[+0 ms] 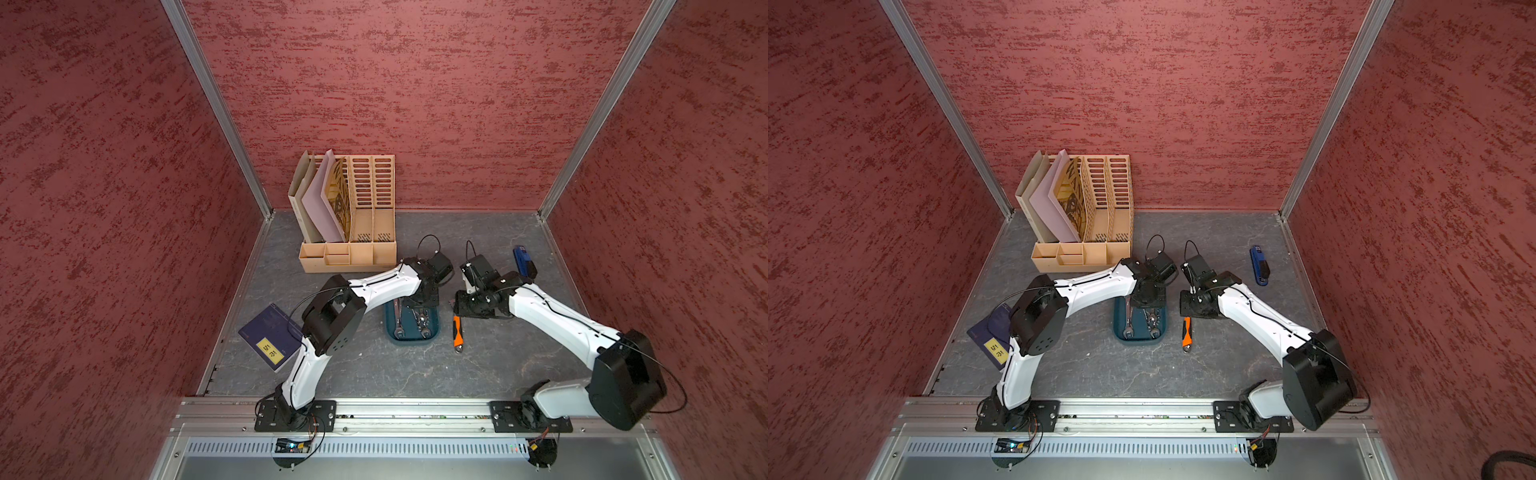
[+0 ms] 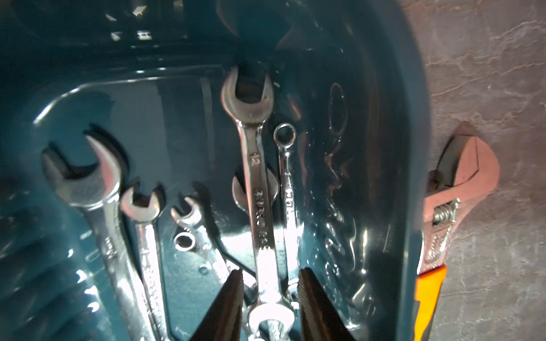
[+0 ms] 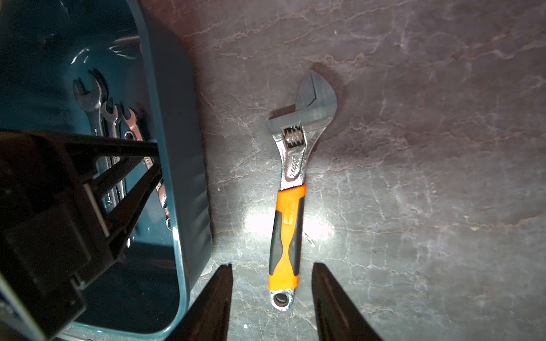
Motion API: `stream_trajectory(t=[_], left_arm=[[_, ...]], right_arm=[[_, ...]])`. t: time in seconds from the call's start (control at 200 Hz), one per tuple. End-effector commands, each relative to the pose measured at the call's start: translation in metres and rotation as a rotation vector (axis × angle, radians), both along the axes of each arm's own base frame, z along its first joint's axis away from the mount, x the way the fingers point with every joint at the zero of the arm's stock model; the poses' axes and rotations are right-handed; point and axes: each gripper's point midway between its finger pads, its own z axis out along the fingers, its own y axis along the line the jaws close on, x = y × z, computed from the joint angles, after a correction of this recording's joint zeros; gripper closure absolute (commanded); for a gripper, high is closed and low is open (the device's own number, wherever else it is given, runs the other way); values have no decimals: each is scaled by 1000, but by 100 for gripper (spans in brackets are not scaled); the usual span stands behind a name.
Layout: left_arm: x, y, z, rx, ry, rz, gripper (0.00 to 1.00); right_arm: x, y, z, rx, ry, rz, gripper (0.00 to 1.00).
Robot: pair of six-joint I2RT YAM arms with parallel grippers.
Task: Take out the wrench from the storage box
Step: Pick up the wrench from the storage box.
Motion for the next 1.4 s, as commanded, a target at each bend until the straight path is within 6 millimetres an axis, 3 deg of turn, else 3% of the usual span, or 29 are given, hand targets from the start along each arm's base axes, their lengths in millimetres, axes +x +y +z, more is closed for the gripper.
stream_trajectory(t=[0.0, 0.541, 0.706, 1.027, 1.392], left_arm=[[10, -2, -1, 3, -15, 23, 67], [17, 5, -27, 54, 8, 40, 70], [17, 6, -28, 55, 9, 40, 78], [20, 4, -15, 30, -18, 32, 86], [20, 8, 26, -9, -83, 23, 90]], right_arm=[[0, 0, 0, 11, -6, -10, 51], [-1, -1, -3, 6, 4, -11, 51], [-1, -1, -4, 5, 7, -10, 51], [-1, 0, -4, 8, 6, -7, 51], [0, 1, -1, 15, -2, -5, 51]])
